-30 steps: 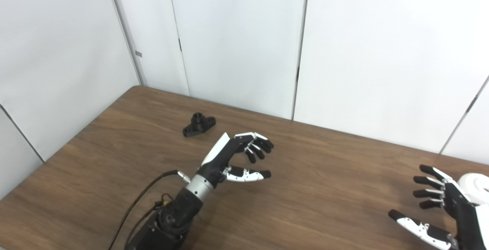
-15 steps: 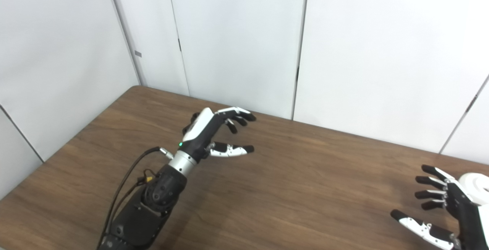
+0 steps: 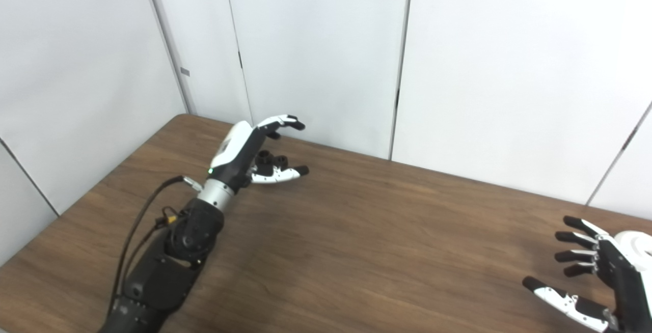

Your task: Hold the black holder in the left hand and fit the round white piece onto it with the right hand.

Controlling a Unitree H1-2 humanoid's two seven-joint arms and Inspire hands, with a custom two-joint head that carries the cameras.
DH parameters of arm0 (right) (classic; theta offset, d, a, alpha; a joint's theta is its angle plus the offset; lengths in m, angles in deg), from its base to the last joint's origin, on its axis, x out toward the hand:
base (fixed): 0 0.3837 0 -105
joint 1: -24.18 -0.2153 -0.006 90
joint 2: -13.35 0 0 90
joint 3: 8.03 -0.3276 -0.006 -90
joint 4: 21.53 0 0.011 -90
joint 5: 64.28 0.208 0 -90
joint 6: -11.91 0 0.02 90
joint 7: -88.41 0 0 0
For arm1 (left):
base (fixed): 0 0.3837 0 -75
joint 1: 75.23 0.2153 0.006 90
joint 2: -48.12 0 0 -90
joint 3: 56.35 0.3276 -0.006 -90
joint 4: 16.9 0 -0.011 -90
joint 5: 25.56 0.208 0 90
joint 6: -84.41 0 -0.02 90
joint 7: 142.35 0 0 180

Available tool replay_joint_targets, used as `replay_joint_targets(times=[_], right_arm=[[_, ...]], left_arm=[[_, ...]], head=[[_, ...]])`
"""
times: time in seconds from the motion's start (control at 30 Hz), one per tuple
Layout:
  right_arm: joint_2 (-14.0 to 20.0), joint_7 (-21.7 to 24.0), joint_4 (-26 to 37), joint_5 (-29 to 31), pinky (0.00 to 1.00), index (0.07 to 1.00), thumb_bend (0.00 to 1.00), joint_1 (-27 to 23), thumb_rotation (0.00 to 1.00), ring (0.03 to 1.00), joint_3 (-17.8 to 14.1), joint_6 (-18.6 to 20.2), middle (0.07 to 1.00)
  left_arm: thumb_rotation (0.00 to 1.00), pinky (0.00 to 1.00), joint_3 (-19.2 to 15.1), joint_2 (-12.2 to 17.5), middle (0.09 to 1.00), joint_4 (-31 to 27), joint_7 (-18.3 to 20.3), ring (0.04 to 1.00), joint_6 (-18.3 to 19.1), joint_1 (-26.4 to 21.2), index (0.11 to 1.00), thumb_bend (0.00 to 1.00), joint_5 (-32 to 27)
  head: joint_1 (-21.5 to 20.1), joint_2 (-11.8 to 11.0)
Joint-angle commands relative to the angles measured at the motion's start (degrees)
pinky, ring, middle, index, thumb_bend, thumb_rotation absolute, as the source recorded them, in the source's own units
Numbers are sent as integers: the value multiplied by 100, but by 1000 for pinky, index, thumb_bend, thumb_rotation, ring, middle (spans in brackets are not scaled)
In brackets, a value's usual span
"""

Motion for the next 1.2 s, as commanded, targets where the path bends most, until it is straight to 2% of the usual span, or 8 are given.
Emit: replay_joint_targets(times=[0.0, 0.13, 0.3, 0.67, 0.97, 1.17], right_arm=[[65, -9, 200, 24, 462, 772, 613, -175, 0, 579, -37, -71, 701], [40, -12, 187, 29, 483, 777, 606, -171, 0, 592, -20, -74, 707], [35, -5, 156, 48, 497, 780, 606, -178, 0, 597, -20, -42, 715], [100, -23, 115, 60, 458, 765, 612, -251, 0, 572, -54, -126, 698], [79, -17, 197, 57, 456, 768, 603, -274, 0, 579, -46, -62, 704], [79, -7, 266, 17, 456, 772, 601, -274, 0, 583, -42, 36, 708]], left_arm=[[244, 733, -86, 185, 873, 5, -226, 861, -22, -297, 767, 816, 73], [193, 714, -152, 227, 883, 230, -421, 872, 48, -403, 769, 838, 96], [292, 745, -99, 423, 906, 478, -422, 900, 139, -521, 798, 874, 294], [286, 812, -81, 516, 928, 493, -493, 940, 773, -496, 817, 900, 545], [345, 790, 25, 625, 926, 711, -713, 940, 1069, -509, 799, 953, 855], [385, 812, 129, 716, 930, 916, -763, 967, 1257, -543, 739, 972, 1026]], head=[[-1, 0], [-13, -5], [-17, -9], [-3, -17], [1, -1], [-20, 18]])
